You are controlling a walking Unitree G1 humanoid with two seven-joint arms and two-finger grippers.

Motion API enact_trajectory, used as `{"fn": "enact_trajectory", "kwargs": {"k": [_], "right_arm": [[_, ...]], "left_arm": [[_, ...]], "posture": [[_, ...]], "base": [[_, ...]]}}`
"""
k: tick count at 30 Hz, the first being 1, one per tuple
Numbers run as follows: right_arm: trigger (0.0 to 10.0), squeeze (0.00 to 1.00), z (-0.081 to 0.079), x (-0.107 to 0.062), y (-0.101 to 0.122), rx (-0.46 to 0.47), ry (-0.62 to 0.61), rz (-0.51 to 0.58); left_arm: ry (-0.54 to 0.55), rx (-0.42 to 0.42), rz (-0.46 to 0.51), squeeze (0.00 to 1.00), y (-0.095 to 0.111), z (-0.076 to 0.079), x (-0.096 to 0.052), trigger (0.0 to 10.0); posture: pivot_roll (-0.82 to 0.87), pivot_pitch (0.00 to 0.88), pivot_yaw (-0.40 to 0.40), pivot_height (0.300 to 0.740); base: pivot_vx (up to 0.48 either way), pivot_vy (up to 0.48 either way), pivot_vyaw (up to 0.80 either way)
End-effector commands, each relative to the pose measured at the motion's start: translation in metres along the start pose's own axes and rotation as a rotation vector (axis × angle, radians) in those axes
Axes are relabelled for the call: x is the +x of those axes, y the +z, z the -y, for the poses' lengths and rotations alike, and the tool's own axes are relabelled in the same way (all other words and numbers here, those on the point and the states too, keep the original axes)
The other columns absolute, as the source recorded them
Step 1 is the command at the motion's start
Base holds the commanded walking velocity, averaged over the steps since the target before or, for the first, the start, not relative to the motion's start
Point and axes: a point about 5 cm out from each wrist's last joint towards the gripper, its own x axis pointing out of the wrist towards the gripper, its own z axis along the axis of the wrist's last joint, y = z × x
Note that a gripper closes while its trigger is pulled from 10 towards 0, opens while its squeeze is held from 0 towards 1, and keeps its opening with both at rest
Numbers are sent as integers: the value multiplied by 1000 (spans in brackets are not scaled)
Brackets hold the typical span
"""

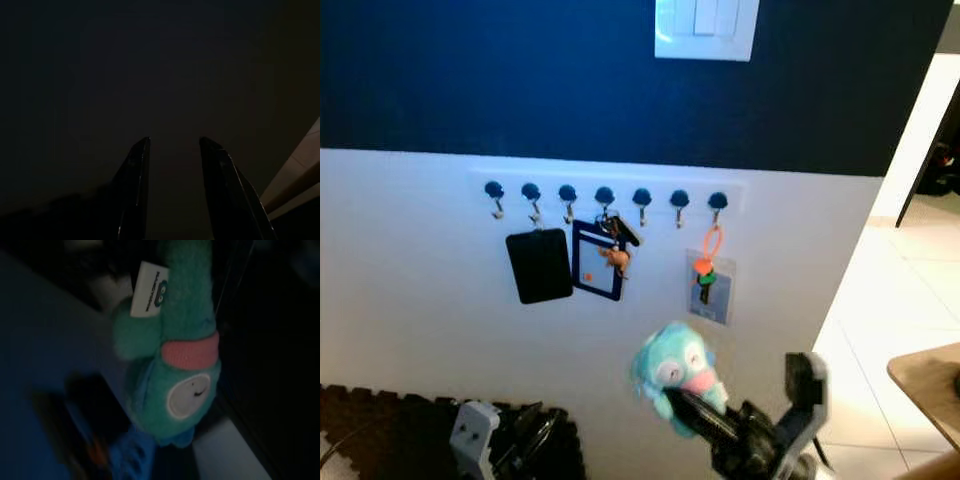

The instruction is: Hang keys on a hook

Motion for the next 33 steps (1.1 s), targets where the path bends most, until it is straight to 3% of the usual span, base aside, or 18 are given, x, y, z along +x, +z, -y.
{"fn": "enact_trajectory", "kwargs": {"k": [1, 8, 12, 16, 19, 24, 27, 33], "right_arm": [[10000, 0, -10, 4, 12, 16, 50, 38], [10000, 0, -31, 21, 38, 24, 162, 90], [10000, 0, -33, 34, 48, -11, 182, 96], [10000, 0, -22, 43, 59, -84, 118, 123], [10000, 0, -18, 44, 63, -84, 105, 131], [10000, 0, -7, 41, 69, -83, 64, 134], [10000, 0, -4, 40, 74, -77, 62, 158], [10000, 0, 3, 41, 83, -98, 49, 206]], "left_arm": [[-11, -14, 6, 0, 2, 2, 0, 10000], [-52, -28, 42, 0, 17, 4, 5, 10000], [-75, -32, 70, 0, 25, 8, 12, 10000], [-86, -28, 117, 0, 38, 10, 21, 10000], [-92, -47, 150, 0, 47, 12, 26, 10000], [-219, -105, 215, 0, 70, 32, 41, 10000], [-280, -111, 217, 0, 74, 45, 44, 10000], [-284, -113, 205, 0, 73, 47, 43, 10000]], "posture": [[35, 87, -6, 740], [28, 90, -6, 740], [29, 93, -6, 740], [30, 97, -9, 740], [33, 99, -13, 740], [42, 99, -19, 740], [47, 98, -19, 740], [43, 100, -14, 740]], "base": [[0, 0, 0], [0, 0, 0], [0, 0, 0], [0, 0, 0], [0, 0, 0], [0, 0, 0], [0, 0, 0], [0, 0, 0]]}}
